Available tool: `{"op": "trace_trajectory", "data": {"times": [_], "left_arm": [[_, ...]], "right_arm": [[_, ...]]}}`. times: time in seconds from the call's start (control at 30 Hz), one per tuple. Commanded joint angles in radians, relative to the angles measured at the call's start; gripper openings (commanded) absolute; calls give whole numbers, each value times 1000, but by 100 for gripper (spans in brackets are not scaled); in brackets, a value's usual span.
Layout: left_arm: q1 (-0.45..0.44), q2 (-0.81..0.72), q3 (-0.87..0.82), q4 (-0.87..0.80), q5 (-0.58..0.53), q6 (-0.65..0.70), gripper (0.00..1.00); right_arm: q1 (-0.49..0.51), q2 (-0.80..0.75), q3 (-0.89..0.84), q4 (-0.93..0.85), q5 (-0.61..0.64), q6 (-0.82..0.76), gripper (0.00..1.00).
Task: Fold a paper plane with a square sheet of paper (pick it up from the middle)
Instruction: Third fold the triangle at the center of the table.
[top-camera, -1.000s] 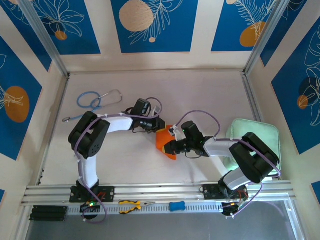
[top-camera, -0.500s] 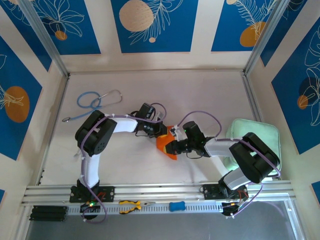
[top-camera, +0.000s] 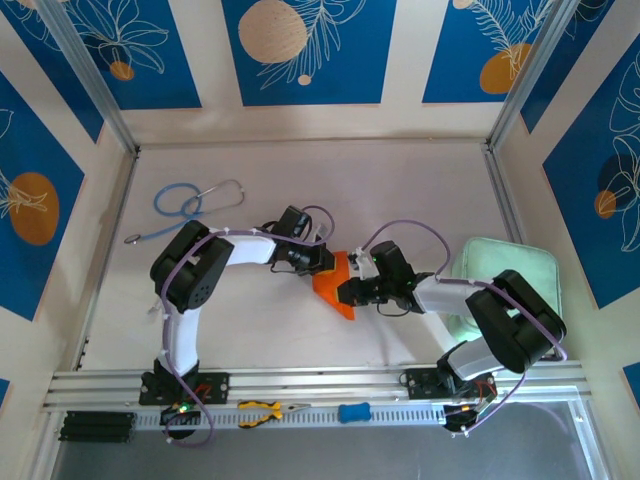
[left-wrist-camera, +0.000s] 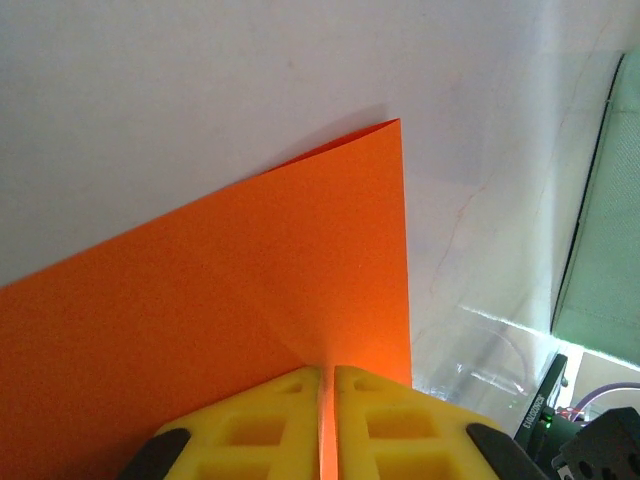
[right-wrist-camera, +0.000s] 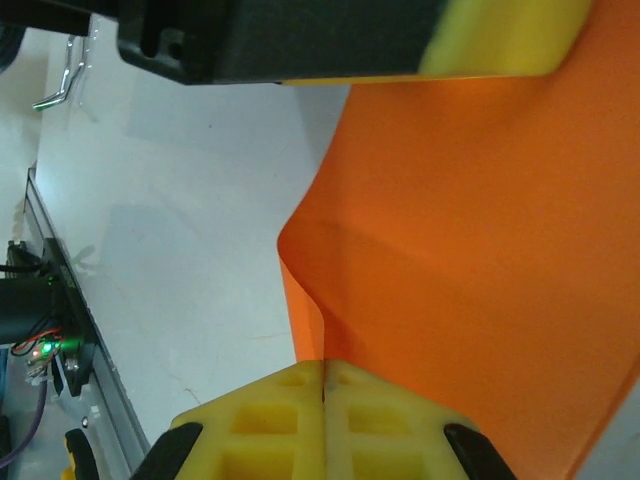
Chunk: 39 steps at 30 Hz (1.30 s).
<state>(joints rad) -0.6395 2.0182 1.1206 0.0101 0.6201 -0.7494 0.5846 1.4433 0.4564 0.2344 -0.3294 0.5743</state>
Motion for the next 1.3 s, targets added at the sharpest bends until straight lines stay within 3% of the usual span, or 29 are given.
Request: {"op": "trace_trajectory", "data": {"times": [0.0,0.2,0.63,1.27], "left_arm": [[-5,7,-3,-81,-47,28,13],[-5,9,8,-102,-61,39,13],[-6,54,99,-279,-148,171,12],[-5,40,90,-237,-129,145,12]], "right_arm": [[-6,-17,3,-45,32,-18,2],[-21,-8,21,-64,64,-27,2],[-17,48,64,-7,-39,-12,2],[-70,127,96,8,-57,-65,2]]}}
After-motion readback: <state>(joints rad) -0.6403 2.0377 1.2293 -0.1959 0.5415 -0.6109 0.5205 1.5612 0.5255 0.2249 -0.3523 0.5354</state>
